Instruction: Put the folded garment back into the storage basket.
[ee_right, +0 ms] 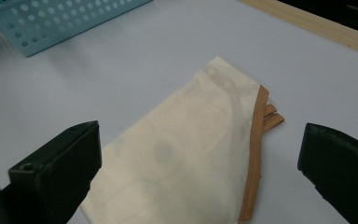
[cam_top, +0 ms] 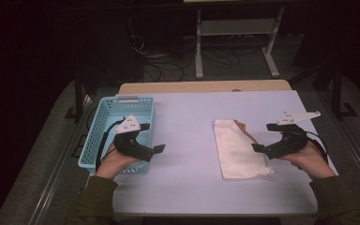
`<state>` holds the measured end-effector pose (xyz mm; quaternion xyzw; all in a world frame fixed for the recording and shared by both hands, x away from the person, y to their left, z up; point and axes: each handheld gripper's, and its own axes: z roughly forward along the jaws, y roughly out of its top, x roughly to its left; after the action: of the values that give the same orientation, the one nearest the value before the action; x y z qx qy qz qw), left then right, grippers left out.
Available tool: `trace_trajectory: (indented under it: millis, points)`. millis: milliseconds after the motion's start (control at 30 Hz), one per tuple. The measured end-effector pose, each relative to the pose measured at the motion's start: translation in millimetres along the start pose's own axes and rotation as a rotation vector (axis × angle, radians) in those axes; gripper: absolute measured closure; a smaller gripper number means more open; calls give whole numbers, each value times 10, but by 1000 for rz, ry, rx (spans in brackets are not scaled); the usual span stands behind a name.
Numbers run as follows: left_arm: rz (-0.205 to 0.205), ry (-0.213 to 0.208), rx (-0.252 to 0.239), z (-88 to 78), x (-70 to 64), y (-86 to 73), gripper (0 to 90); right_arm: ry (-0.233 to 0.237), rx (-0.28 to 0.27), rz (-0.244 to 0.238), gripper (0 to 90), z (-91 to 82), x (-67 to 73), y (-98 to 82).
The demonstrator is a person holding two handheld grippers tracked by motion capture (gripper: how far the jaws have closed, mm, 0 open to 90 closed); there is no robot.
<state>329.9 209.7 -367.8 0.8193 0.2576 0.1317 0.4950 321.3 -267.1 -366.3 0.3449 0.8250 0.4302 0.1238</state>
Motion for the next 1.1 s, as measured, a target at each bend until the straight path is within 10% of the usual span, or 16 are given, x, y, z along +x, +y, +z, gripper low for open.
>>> trace_trajectory:
  millis: [1100]
  points:
    - [3, 0, -2, -3, -7, -2, 0, 10, -14, 24, 0, -134, -8, -85]
